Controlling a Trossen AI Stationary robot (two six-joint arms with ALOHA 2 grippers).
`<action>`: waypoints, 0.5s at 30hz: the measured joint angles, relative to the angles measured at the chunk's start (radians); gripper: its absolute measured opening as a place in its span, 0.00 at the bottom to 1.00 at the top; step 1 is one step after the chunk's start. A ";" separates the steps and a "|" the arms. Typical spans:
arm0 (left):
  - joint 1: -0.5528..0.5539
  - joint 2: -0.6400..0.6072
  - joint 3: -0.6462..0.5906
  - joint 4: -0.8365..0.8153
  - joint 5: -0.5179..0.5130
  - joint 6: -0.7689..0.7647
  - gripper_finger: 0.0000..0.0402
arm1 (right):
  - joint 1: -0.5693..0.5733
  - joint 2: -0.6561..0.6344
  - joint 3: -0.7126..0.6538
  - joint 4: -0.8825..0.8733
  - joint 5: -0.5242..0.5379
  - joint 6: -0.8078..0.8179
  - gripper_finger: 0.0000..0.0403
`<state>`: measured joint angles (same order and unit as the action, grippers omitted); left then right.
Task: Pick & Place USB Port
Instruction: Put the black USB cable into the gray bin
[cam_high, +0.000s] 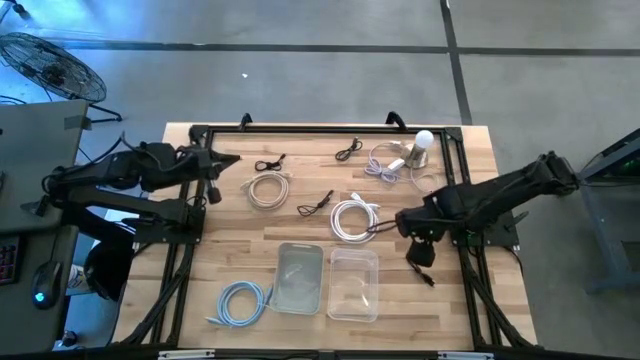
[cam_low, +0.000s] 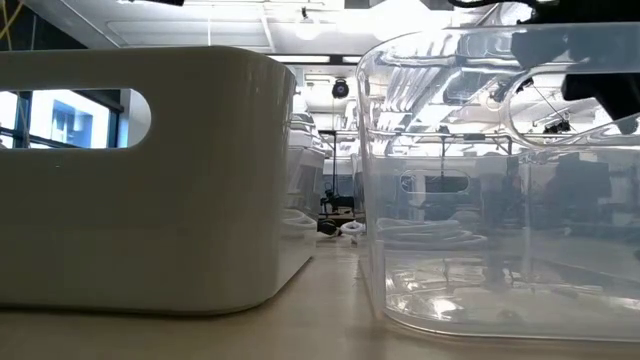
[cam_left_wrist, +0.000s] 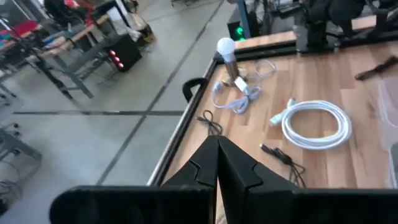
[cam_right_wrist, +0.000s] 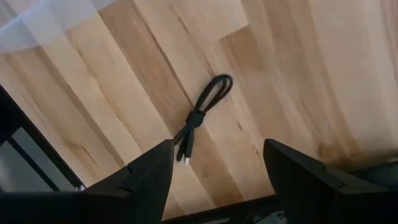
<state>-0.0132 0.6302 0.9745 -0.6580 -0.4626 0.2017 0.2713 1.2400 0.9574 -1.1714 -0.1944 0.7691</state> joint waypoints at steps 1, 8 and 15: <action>0.000 0.006 0.000 -0.004 0.018 -0.002 0.00 | 0.008 0.000 -0.004 0.009 -0.006 0.011 0.60; 0.000 0.066 0.000 0.005 0.097 -0.004 0.00 | 0.047 0.000 -0.039 0.079 0.002 0.043 0.60; 0.000 0.123 0.000 0.013 0.141 -0.005 0.00 | 0.098 0.000 -0.125 0.120 0.032 0.109 0.60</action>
<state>-0.0132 0.7530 0.9745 -0.6453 -0.3217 0.1967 0.3697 1.2396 0.8327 -1.0515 -0.1625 0.8782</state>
